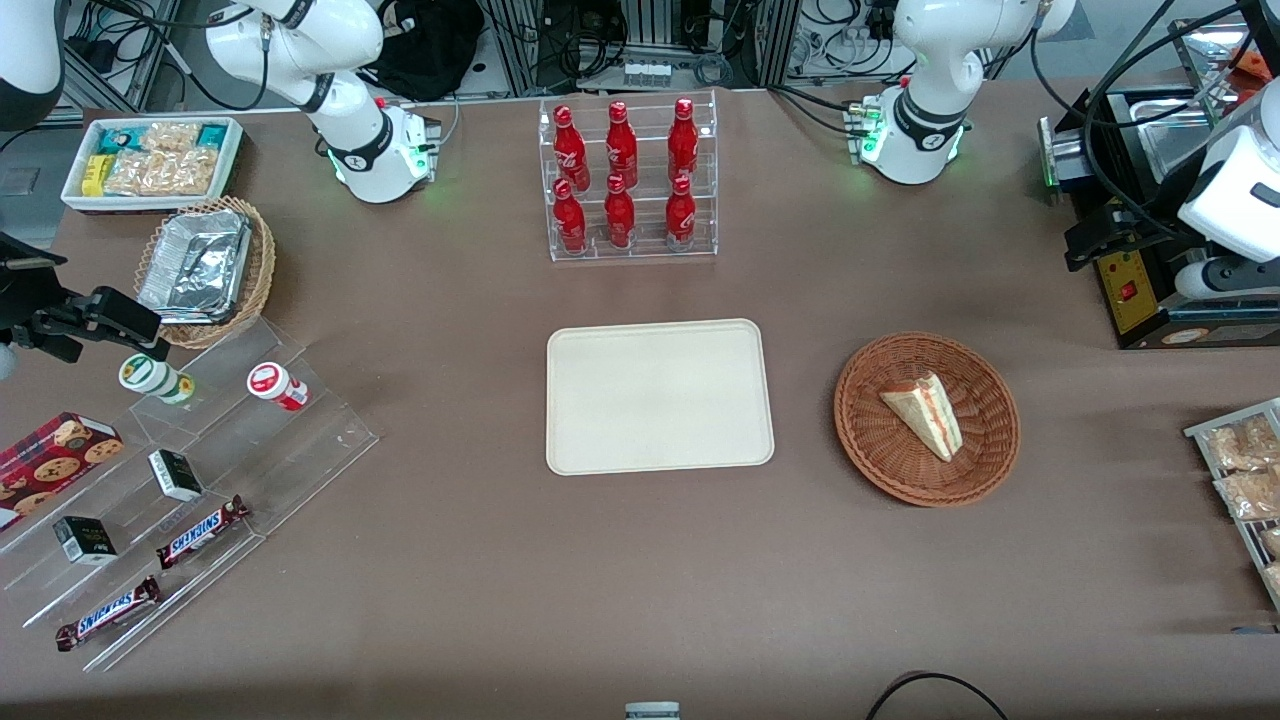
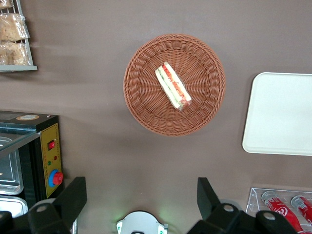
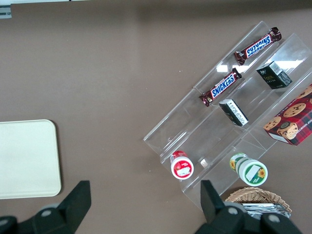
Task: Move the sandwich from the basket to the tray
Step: 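Lower the open left gripper over the sandwich in the wicker basket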
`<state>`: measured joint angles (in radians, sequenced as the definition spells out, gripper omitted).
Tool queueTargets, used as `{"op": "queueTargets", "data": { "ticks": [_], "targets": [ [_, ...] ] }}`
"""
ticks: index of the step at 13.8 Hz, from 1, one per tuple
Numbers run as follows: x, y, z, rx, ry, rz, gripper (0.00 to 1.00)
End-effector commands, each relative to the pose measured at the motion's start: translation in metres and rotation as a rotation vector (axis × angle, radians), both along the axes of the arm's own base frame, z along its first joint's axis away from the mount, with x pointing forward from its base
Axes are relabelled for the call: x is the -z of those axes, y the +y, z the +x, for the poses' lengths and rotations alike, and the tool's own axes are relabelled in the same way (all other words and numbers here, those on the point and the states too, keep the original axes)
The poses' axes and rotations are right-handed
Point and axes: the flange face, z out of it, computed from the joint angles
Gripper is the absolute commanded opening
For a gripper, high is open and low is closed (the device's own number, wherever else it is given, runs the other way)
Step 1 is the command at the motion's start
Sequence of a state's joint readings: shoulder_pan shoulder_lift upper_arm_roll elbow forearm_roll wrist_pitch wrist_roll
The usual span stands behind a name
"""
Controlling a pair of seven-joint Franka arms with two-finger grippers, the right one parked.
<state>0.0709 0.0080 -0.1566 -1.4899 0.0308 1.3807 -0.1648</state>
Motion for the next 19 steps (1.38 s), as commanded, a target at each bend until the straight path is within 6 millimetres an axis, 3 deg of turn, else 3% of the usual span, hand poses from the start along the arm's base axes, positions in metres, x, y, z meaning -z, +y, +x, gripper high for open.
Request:
{"op": "queueTargets", "data": {
  "ticks": [1,3,5,8,12,16,18,19],
  "targets": [
    [-0.004,0.001,-0.001,-0.003,0.005,0.02,1.0],
    [0.002,0.001,0.001,-0.011,0.017,0.021,1.0],
    [0.023,0.002,0.003,-0.017,0.057,0.026,1.0],
    [0.09,0.001,0.015,-0.02,0.1,0.029,1.0],
    [0.179,-0.014,0.015,-0.256,0.019,0.057,1.0],
    [0.249,-0.035,0.005,-0.514,-0.084,0.037,1.0],
    [0.281,-0.052,-0.007,-0.566,-0.131,0.013,1.0],
    [0.296,-0.051,-0.01,-0.568,-0.142,0.005,1.0]
  ]
}}
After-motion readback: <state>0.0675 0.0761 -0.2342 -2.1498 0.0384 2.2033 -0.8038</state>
